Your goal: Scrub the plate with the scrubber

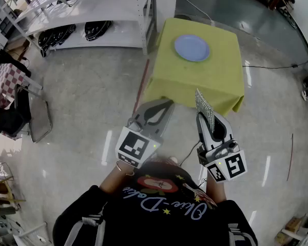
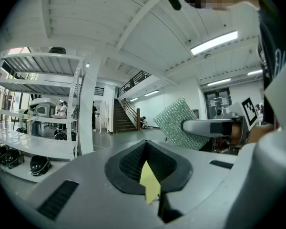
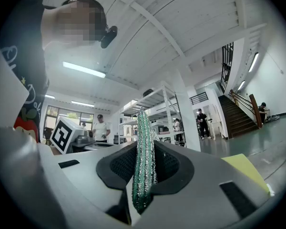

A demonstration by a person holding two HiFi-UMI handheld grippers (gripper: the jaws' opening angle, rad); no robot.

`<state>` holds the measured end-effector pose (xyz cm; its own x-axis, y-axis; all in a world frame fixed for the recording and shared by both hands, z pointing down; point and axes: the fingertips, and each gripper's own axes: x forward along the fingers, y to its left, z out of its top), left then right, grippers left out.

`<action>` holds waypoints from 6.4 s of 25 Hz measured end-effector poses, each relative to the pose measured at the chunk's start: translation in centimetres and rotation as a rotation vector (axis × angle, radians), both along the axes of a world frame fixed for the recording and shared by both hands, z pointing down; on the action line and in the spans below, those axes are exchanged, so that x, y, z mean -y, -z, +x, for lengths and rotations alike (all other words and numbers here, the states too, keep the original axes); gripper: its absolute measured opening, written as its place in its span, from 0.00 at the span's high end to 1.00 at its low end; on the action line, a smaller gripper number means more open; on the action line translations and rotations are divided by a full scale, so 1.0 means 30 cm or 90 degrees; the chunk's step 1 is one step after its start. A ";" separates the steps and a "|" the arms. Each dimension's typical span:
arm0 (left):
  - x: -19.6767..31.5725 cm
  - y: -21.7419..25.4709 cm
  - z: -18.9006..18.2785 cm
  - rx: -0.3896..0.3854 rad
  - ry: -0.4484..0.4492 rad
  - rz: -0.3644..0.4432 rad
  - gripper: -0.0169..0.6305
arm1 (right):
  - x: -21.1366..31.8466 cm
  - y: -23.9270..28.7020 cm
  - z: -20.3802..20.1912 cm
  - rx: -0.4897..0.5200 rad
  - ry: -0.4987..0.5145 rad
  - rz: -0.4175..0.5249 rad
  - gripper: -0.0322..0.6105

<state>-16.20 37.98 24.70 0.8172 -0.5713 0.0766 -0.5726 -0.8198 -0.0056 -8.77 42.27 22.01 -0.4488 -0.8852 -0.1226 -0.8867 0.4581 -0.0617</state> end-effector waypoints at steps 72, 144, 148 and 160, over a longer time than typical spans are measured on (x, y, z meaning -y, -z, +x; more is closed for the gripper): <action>0.909 -0.071 0.204 -0.023 -0.056 -0.039 0.98 | 0.871 -0.049 0.267 0.064 -0.041 -0.025 0.85; 1.805 -0.996 0.437 0.097 0.247 -0.386 0.98 | 2.065 -1.130 0.524 -0.475 0.305 -0.309 0.85; 1.835 -1.040 0.453 0.130 0.217 -0.405 0.98 | 2.076 -1.182 0.524 -0.525 0.311 -0.320 0.85; 1.865 -1.166 0.497 0.160 0.166 -0.474 0.98 | 2.070 -1.254 0.500 -0.539 0.330 -0.365 0.85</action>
